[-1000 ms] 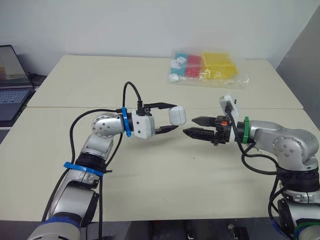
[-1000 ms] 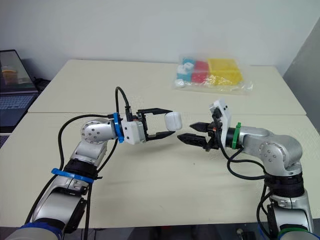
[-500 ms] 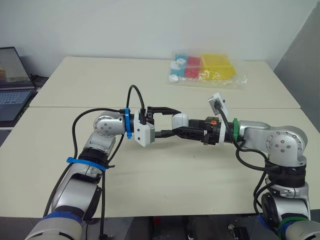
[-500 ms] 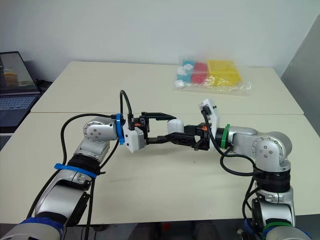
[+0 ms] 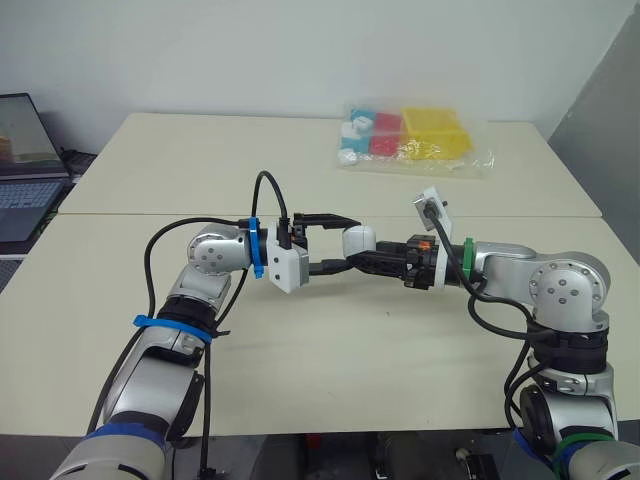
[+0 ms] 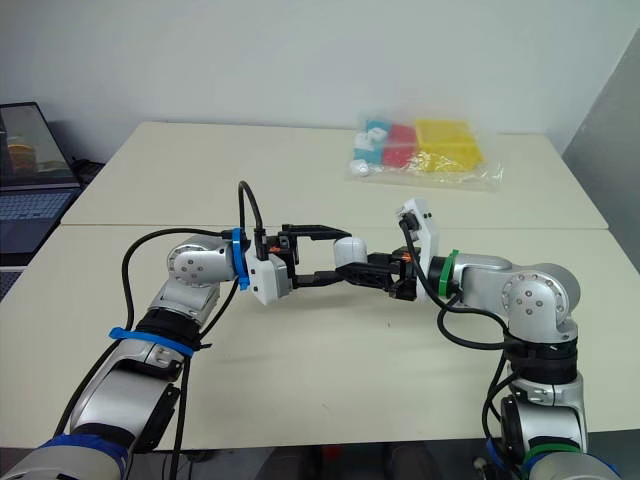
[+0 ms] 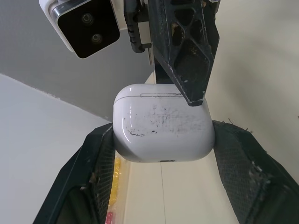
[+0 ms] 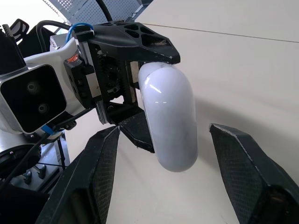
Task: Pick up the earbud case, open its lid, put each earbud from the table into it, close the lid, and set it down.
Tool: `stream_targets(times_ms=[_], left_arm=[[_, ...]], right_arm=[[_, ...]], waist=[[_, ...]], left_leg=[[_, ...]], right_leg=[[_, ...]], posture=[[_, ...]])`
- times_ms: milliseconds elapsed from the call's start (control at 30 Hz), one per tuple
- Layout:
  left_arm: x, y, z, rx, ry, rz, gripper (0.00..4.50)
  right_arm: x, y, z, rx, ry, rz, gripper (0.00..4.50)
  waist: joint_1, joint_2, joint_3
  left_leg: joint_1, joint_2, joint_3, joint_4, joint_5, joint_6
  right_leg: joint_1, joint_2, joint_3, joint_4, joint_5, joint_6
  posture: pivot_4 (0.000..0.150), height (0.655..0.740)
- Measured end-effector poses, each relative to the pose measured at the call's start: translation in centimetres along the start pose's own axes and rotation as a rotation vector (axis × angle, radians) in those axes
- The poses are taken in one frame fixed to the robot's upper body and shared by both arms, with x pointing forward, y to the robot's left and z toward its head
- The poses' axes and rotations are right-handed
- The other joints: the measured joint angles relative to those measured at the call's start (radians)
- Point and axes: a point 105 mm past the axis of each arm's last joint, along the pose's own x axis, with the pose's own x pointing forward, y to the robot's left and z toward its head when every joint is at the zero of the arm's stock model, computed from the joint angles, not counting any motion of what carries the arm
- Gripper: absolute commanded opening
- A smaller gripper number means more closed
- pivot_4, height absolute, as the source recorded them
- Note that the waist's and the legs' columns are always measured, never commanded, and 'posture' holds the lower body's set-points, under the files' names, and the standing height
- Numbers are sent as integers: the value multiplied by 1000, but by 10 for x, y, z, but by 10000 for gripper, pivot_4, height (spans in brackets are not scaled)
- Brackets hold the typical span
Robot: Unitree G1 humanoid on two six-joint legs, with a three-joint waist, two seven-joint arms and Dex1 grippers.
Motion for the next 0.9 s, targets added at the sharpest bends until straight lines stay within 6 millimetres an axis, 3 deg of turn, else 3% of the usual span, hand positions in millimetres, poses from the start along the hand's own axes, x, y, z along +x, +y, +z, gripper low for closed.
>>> stream_targets(times_ms=[100,167,367,667,833,900], left_arm=[[1,1,0,1,-4,2,27473],[3,2,1,6,-12,3,27473],[6,3,2,4,-18,3,27473],[7,3,2,-16,-14,-5,27473],[10,2,3,-133,-9,-80,43456],[10,4,1,-280,17,-118,45000]], right_arm=[[0,-2,1,3,-5,-5,32056],[0,-4,2,6,-13,-13,28034],[-1,-2,1,0,-5,4,8471],[-1,-3,0,-16,-1,-2,8181],[0,-9,0,-25,2,-28,8179],[-1,-16,0,-82,19,-73,8179]], waist=[[0,0,0],[0,0,0],[0,0,0],[0,0,0],[-1,0,0],[-3,0,0]], left_leg=[[0,0,0,0,0,0],[0,0,0,0,0,0],[0,0,0,0,0,0],[0,0,0,0,0,0],[0,0,0,0,0,0],[0,0,0,1,0,0]], right_leg=[[0,0,0,0,0,0],[0,0,0,0,0,0],[0,0,0,0,0,0],[0,0,0,0,0,0],[0,0,0,1,0,0],[0,1,0,1,0,0]], posture=[[1500,7400],[1500,7400],[1500,7400],[1500,7400],[1500,7400],[1500,7400]])
